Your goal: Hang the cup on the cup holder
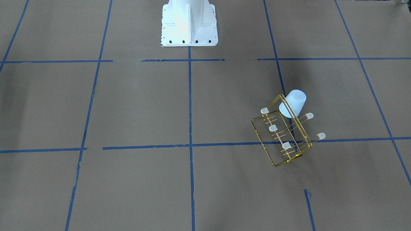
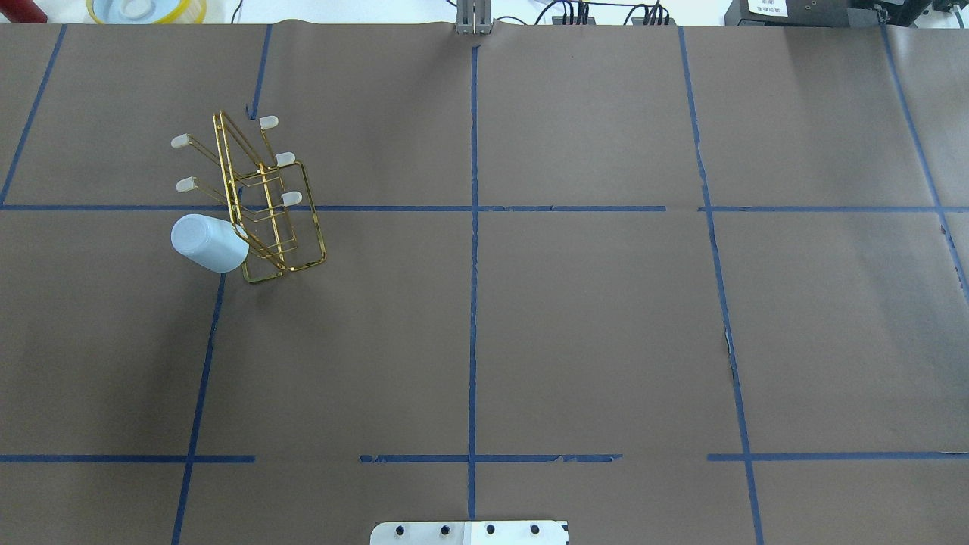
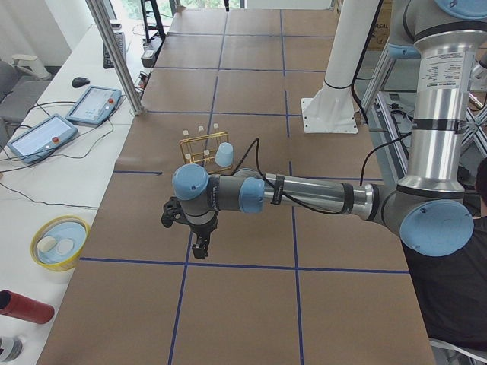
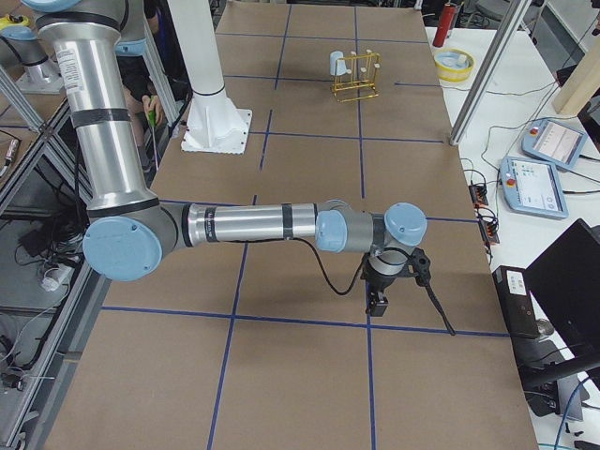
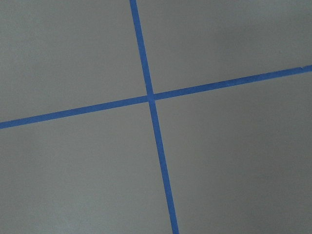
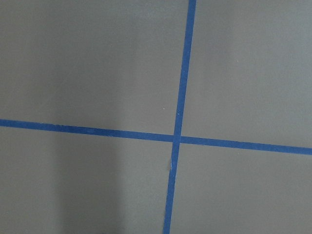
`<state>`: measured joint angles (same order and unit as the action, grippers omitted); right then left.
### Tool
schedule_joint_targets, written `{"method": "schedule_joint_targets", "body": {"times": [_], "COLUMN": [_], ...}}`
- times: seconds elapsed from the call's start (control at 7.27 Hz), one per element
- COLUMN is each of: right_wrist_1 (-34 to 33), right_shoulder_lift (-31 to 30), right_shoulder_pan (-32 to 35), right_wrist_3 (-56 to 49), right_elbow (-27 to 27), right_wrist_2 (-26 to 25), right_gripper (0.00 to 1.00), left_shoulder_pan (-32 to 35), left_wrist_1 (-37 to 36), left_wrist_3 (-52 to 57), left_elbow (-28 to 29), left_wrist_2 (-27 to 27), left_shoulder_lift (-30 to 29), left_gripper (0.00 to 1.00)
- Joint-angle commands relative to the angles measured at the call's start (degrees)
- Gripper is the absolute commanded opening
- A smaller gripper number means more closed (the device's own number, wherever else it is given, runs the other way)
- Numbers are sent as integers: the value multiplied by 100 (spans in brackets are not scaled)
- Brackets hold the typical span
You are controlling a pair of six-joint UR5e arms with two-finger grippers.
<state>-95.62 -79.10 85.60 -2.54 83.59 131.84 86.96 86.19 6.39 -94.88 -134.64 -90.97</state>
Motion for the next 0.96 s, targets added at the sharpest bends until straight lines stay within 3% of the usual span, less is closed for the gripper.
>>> {"method": "schedule_joint_targets", "body": {"times": [0.0, 0.83], "right_wrist_1": [0, 0], "right_shoulder_lift": [0, 0], "right_shoulder_pan": [0, -9], "right_wrist_3": [-1, -1], "right_elbow": [0, 0], "right_wrist_2": [0, 0], "right_gripper": [100, 100], "left_shoulder_pan": [5, 137], "left_wrist_1": [29, 38], "left_wrist_3": [28, -15], "left_elbow": [4, 268], "left_wrist_2": [-10, 7], "left_shoulder_lift": [35, 44], "left_gripper": [100, 100]}}
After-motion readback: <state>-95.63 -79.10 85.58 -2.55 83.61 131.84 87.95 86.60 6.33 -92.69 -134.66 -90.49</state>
